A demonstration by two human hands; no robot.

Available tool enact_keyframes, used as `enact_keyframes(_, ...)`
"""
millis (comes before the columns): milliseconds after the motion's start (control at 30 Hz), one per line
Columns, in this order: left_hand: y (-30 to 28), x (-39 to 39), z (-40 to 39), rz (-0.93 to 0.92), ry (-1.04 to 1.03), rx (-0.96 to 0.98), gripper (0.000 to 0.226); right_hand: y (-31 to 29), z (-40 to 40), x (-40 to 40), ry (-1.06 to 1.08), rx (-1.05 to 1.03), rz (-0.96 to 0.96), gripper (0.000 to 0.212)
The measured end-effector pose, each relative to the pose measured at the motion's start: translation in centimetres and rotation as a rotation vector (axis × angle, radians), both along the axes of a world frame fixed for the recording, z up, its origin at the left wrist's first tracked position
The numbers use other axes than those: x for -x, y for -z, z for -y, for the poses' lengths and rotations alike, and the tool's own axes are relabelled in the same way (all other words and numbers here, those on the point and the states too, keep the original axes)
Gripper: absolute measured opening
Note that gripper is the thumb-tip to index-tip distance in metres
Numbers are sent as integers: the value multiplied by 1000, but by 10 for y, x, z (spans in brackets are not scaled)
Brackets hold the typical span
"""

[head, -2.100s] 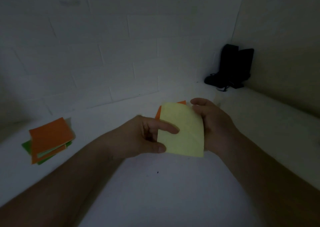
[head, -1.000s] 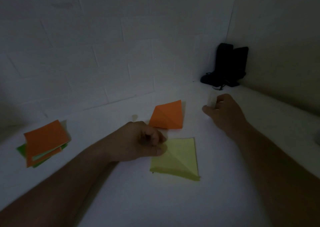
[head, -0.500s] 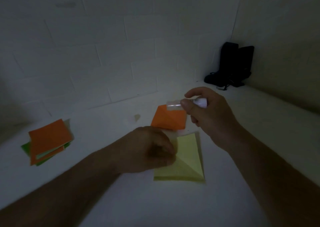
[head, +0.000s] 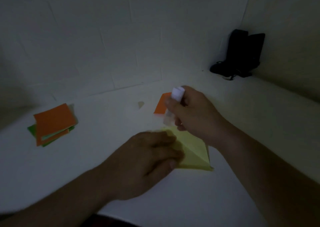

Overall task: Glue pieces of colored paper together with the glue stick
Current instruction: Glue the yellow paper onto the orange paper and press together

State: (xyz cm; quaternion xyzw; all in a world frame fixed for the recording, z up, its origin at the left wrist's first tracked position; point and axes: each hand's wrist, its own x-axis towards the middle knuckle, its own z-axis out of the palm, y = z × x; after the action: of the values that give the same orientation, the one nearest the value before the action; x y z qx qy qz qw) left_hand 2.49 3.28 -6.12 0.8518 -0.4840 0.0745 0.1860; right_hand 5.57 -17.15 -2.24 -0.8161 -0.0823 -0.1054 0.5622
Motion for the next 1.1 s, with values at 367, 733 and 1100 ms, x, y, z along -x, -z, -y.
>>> enact_keyframes(367,5,2,0,52,-55,21,32,15,7,-4,-58,144,-45,11)
enact_keyframes(733,6,6,0,97,-35,-17,36,16,2,-5,-122,392,102,26)
enact_keyframes(1100,6,4,0,93,-26,-22,37,15,-9,-7,-102,378,101,27)
